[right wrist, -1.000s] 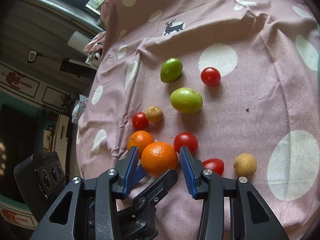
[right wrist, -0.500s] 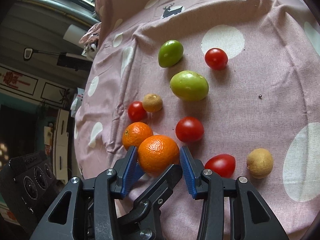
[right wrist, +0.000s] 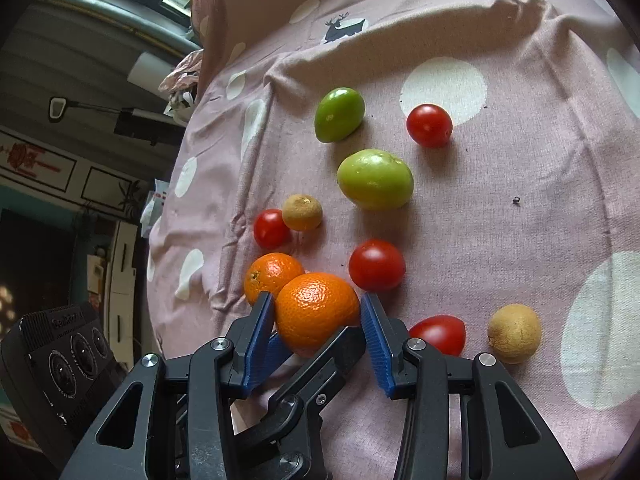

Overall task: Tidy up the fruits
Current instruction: 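Lift the orange with the right gripper and carry it over the green bowl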

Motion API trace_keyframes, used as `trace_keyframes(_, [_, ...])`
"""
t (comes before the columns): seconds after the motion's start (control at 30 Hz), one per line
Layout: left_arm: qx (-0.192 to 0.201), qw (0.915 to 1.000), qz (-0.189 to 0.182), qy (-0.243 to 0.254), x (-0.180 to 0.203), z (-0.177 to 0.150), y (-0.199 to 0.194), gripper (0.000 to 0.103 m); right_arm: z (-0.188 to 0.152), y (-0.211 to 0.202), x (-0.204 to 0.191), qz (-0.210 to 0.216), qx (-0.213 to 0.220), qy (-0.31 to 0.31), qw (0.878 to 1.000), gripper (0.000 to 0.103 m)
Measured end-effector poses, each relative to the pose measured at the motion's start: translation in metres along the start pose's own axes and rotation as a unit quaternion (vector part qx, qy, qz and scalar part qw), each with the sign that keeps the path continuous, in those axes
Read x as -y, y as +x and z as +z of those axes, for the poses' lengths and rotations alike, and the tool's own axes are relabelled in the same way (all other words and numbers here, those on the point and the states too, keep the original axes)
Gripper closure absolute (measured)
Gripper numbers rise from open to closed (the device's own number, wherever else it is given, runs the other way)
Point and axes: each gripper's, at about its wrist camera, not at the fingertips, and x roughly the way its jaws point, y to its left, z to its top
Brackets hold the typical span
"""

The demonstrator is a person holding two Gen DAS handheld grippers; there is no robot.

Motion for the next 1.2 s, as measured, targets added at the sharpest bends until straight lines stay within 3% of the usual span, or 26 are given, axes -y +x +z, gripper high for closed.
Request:
trace_keyframes(0.5, [0.061,0.9977,-0.029,0.011,0.009,0.003,-0.033,0.061,-0.002,-0.028,-0.022,-0.008,0.062,-0.041,0.997,0.057])
trace_keyframes(1.2, [0.158,0.9856,-0.045,0.041,0.039,0.001,-0.078,0.061,-0.010,-0.081,-0.050,-0.006,0.154,-0.092,0.984,0.056])
